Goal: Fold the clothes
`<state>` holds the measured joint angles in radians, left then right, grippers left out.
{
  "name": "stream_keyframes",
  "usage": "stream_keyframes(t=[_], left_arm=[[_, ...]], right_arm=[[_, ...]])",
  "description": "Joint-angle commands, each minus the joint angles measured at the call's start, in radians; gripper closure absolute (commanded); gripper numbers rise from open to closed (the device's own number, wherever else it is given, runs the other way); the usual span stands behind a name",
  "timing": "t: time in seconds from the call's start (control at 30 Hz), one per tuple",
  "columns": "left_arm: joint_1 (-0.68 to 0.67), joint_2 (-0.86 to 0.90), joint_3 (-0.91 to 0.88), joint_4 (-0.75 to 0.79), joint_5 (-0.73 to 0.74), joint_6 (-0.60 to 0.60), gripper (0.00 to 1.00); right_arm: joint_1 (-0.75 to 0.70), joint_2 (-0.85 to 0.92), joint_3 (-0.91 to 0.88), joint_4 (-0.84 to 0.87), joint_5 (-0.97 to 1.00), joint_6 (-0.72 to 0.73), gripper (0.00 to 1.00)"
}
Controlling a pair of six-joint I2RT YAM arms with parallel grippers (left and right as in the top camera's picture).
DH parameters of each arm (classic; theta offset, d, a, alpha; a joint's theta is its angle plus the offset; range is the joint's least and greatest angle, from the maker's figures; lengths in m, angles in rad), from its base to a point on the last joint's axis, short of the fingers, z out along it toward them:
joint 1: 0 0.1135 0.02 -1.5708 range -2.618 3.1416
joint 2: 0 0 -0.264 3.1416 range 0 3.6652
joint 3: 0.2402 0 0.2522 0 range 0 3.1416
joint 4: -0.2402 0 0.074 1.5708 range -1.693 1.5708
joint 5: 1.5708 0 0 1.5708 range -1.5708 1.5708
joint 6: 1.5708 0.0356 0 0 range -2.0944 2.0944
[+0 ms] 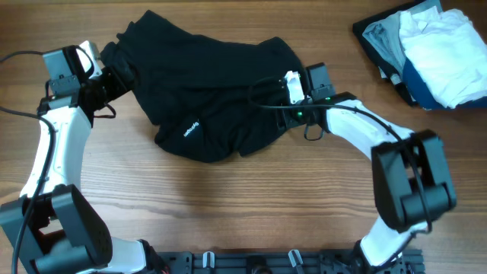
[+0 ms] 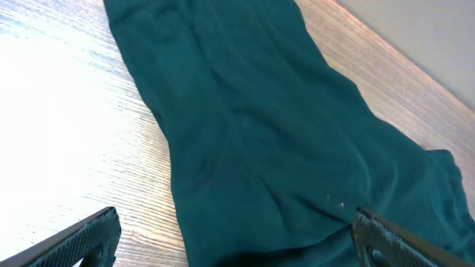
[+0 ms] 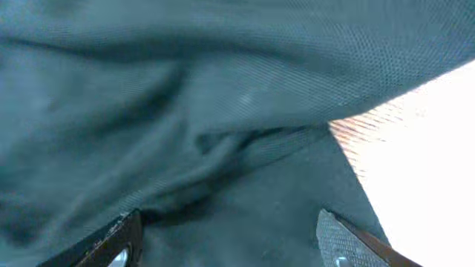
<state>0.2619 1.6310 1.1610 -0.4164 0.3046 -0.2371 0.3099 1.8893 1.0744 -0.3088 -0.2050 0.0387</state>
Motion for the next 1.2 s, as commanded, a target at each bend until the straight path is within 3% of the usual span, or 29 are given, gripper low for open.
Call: stream_keyframes(t=[0.0,0.1,0.23,0.33,0.47,0.6,0.77,0.9,0.97,1.03,1.17], left_arm=[[0.001,-0.015,0.004,-0.011,-0.026,0.021,0.00],[0.001,-0.015,0.004,-0.032,-0.068,0.021,0.00],[0.001,-0.015,0.004,-0.087,-0.203,0.021,0.00],[0.001,-0.015,0.004,-0.134,-0.213,0.021,0.00],[0.001,-0.015,0.004,-0.169,-0.213,0.021,0.00],[0.001,-0.014,0.004,-0.161,-0.212,0.021,0.00],[-0.005,-0.014,0.004,-0.155,-0.209,0.021,0.00],[-0.005,-0.014,0.004,-0.097,-0.209,0.021,0.00],[-0.005,-0.014,0.004,-0.064,-0.208,0.027,0.00],[-0.005,-0.003,0.004,-0.006,-0.163,0.113,0.00],[-0.001,0.051,0.004,0.065,-0.157,0.152,0.00]], right_arm=[[0.003,0.060,0.013,0.026,0.155,-0.010,0.28],[0.003,0.088,0.013,0.050,0.239,-0.010,0.28],[0.005,0.134,0.013,0.034,0.252,0.016,0.50],[0.003,0.179,0.013,0.035,0.343,0.048,0.50],[-0.028,0.237,0.013,0.175,0.443,0.025,0.50],[-0.135,0.248,0.034,0.241,0.481,-0.022,0.49],[-0.272,0.247,0.197,0.072,0.359,-0.057,0.41],[-0.316,0.243,0.441,-0.230,0.191,-0.062,0.36],[-0.311,0.225,0.586,-0.404,0.088,-0.062,0.31],[-0.269,0.179,0.722,-0.592,-0.066,-0.060,0.23],[-0.140,0.106,0.754,-0.688,-0.136,-0.022,0.20]])
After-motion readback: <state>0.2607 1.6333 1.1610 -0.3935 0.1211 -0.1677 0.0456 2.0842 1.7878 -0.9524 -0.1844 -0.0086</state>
